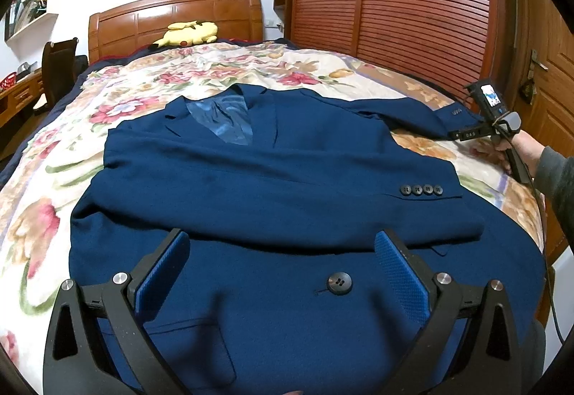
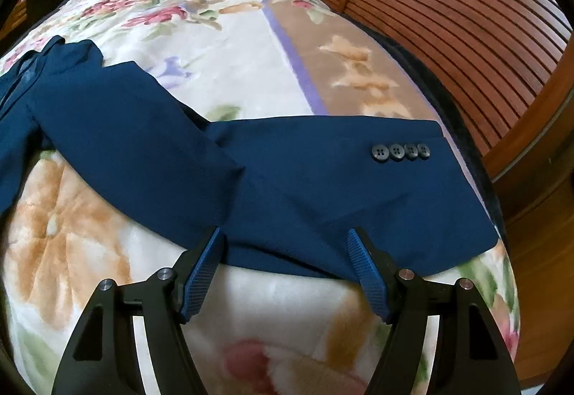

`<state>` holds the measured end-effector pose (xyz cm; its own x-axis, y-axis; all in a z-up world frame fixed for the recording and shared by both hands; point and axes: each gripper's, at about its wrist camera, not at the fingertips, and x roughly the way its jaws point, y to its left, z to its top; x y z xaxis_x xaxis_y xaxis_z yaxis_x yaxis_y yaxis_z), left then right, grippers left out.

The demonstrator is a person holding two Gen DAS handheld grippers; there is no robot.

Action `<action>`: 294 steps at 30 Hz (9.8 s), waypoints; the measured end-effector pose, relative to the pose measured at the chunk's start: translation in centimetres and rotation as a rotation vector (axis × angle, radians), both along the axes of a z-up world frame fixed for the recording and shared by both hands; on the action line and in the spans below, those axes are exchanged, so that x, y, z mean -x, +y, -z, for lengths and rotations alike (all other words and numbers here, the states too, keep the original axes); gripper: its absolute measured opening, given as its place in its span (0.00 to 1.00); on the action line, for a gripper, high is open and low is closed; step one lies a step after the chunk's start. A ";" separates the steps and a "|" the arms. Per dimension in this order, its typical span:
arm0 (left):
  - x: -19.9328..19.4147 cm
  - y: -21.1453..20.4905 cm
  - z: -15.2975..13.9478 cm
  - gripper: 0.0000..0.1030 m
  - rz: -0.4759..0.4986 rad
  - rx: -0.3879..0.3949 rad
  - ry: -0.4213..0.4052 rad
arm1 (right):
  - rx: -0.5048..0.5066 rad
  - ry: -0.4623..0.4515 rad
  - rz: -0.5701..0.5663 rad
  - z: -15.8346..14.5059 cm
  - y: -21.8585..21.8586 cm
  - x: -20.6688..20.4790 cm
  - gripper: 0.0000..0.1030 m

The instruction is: Fold large clothes

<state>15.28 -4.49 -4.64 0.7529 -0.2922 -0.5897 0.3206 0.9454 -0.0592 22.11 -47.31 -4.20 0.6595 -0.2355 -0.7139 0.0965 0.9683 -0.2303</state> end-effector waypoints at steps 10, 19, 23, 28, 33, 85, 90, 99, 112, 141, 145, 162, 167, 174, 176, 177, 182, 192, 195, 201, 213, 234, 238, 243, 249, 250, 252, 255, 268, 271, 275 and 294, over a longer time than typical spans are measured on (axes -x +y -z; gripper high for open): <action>0.0 0.6 -0.3 1.00 -0.007 0.020 -0.007 | 0.107 -0.100 0.065 -2.8 2.1 1.2 0.06; 1.2 1.8 -0.9 1.00 -0.022 0.009 -0.041 | 0.143 -0.375 -0.017 -12.6 8.8 5.9 0.06; 1.7 2.5 -1.2 1.00 -0.035 0.008 -0.054 | 0.167 -0.459 -0.114 -15.2 13.5 8.0 0.05; 2.3 3.5 -1.5 1.00 -0.051 0.018 -0.063 | 0.186 -0.528 -0.232 -17.1 19.6 10.4 0.05; 3.1 5.0 -1.9 1.00 -0.074 0.024 -0.077 | 0.157 -0.568 -0.339 -18.0 23.1 12.9 0.05; 3.4 6.4 -1.5 1.00 -0.099 0.015 -0.071 | -0.127 -0.087 -0.487 -5.3 25.1 10.4 0.44; 3.5 6.8 -1.4 1.00 -0.103 0.014 -0.068 | -0.149 -0.023 -0.468 -4.0 26.2 8.8 0.44; 3.9 7.6 -1.5 1.00 -0.111 0.012 -0.076 | -0.201 -0.002 -0.502 -3.8 27.0 7.1 0.24; 5.0 10.2 -1.7 1.00 -0.147 0.036 -0.087 | -0.126 -0.240 -0.648 -10.6 31.5 10.8 0.05; 5.9 13.1 -1.6 1.00 -0.201 0.047 -0.096 | -0.187 -0.229 -0.761 -8.4 33.5 23.2 0.05; 6.3 13.0 -1.6 1.00 -0.201 0.046 -0.092 | -0.215 -0.191 -0.731 -7.1 32.7 24.4 0.05; 8.3 9.8 -0.9 1.00 -0.163 0.037 -0.052 | -0.168 -0.281 -0.621 -8.8 29.6 28.0 0.12; 9.0 8.0 -1.0 1.00 -0.131 0.023 -0.055 | -0.141 -0.315 -0.545 -8.6 28.1 26.8 0.13; 9.5 6.4 0.0 1.00 -0.104 -0.015 -0.041 | -0.171 -0.349 -0.476 -6.9 26.4 25.6 0.13; 9.4 6.4 0.1 1.00 -0.103 0.002 -0.034 | -0.194 -0.347 -0.463 -6.3 25.8 25.2 0.13; 9.4 6.2 0.1 1.00 -0.101 0.007 -0.032 | -0.206 -0.346 -0.457 -5.9 25.6 24.8 0.13; 9.8 5.3 -0.1 0.88 -0.080 0.036 -0.030 | -0.210 -0.337 -0.447 -4.1 24.5 24.0 0.13; 12.0 1.6 0.0 0.75 -0.036 0.065 -0.020 | -0.161 -0.266 -0.479 -2.0 24.5 22.9 0.59; 11.8 -0.1 0.4 0.68 -0.034 0.031 -0.001 | -0.135 -0.232 -0.479 -1.2 24.4 22.5 0.59; 10.4 -2.0 1.4 0.58 -0.044 -0.020 0.062 | -0.165 -0.218 -0.470 -0.8 22.5 22.1 0.60; 8.9 0.1 -3.2 0.05 -0.088 -0.001 -0.007 | -0.163 -0.235 -0.428 -1.3 20.5 23.1 0.60; 6.5 7.1 -3.1 0.51 -0.209 -0.123 -0.009 | -0.166 -0.287 -0.414 -2.3 20.6 22.1 0.60; 6.6 6.3 -0.9 0.62 -0.168 -0.131 0.036 | -0.165 -0.277 -0.415 -2.1 20.8 21.8 0.60; 6.1 5.4 2.0 0.62 -0.159 -0.164 0.098 | -0.167 -0.239 -0.410 -1.6 21.1 20.8 0.60; 5.0 4.6 3.5 0.62 -0.167 -0.211 0.127 | -0.174 -0.172 -0.406 -0.6 21.5 19.3 0.61; 5.0 4.5 3.4 0.62 -0.170 -0.222 0.114 | -0.178 -0.168 -0.404 -0.4 21.5 19.1 0.64; 5.0 4.2 3.3 0.51 -0.171 -0.255 0.101 | -0.184 -0.173 -0.401 -0.5 21.4 19.0 0.66; 4.6 4.3 3.4 0.13 -0.140 -0.233 0.133 | -0.198 -0.171 -0.394 -0.3 21.4 18.8 0.70; 8.3 7.1 -1.4 0.11 -0.171 -0.137 0.020 | -0.199 -0.170 -0.387 -0.1 21.5 18.8 0.73; 8.9 7.6 -1.2 0.28 -0.191 -0.114 0.011 | -0.201 -0.171 -0.384 0.0 21.4 18.7 0.74; 11.0 9.4 -1.1 0.69 -0.213 -0.035 -0.016 | -0.211 -0.173 -0.384 0.2 21.4 18.6 0.76; 15.2 14.5 1.7 0.79 -0.315 -0.039 -0.010 | -0.212 -0.201 -0.365 0.5 21.3 19.2 0.79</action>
